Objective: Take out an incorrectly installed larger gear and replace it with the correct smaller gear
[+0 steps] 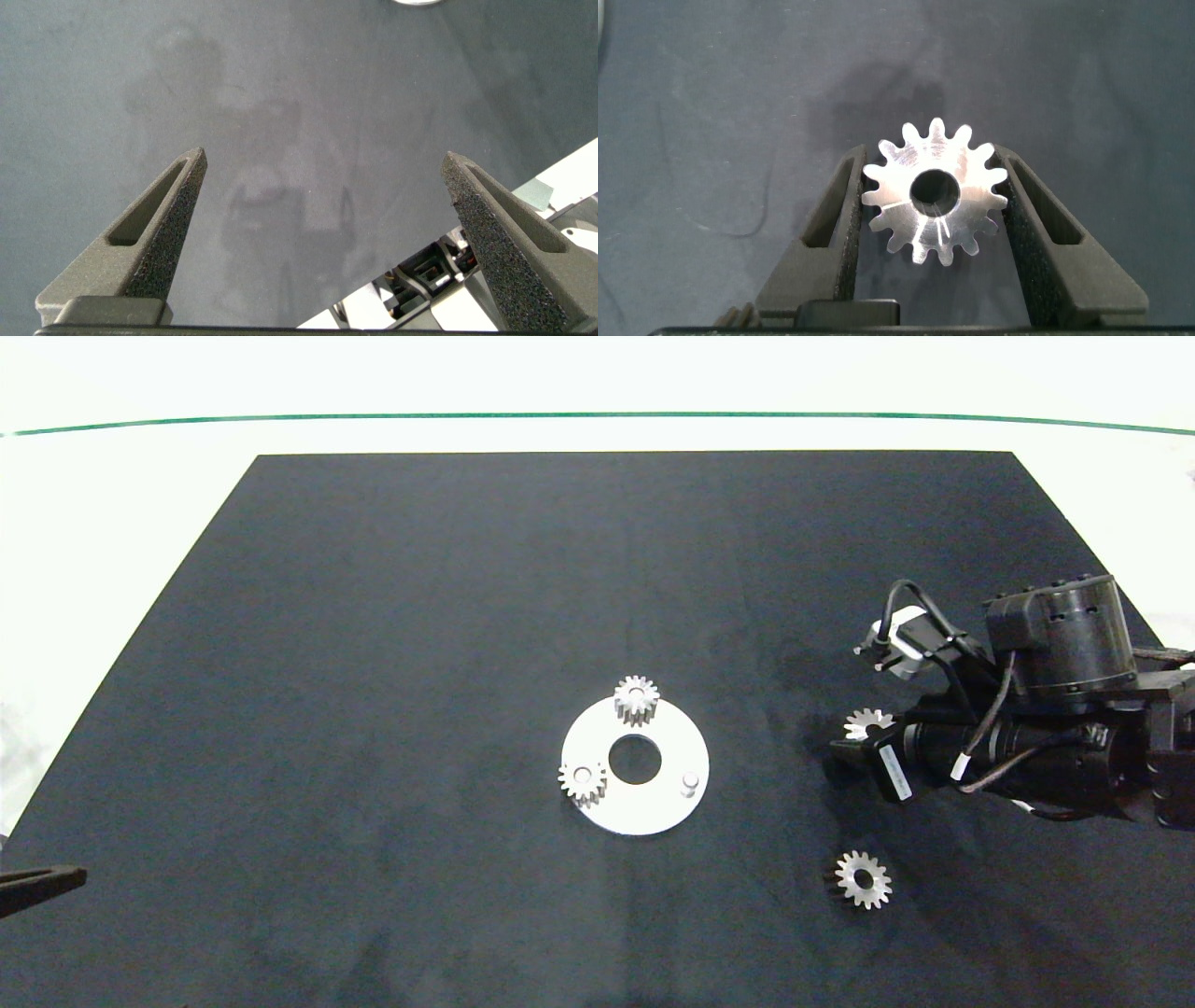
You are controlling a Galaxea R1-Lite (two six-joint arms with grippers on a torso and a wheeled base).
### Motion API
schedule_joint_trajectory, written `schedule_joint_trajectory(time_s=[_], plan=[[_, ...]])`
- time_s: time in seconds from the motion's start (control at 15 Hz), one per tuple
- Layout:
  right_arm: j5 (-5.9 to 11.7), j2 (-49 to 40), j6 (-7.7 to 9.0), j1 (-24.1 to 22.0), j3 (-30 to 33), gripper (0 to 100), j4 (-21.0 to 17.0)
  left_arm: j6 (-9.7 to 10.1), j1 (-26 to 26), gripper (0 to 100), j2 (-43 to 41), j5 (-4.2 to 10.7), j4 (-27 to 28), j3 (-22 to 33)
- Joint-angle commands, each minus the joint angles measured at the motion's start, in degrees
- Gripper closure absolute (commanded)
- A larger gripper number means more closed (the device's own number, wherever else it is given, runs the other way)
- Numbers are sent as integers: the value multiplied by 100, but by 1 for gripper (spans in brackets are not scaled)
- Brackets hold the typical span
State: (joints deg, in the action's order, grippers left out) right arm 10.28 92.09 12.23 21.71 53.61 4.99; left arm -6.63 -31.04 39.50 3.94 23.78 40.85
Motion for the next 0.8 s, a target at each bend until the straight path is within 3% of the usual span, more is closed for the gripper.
schedule_joint_trajectory(time_s=[0.07, 0.4, 0.47, 0.8], plan=[[9, -15, 17, -35, -141, 75, 2, -5, 1, 0, -30, 2, 12, -68], [9, -15, 17, -35, -237, 75, 73, -5, 1, 0, -39, 2, 3, -86], [18, 2, 17, -35, -237, 0, 161, -5, 1, 0, -39, 2, 3, -86], [-17, -156, 34, 26, -273, 0, 196, -5, 1, 0, -39, 2, 3, -86]])
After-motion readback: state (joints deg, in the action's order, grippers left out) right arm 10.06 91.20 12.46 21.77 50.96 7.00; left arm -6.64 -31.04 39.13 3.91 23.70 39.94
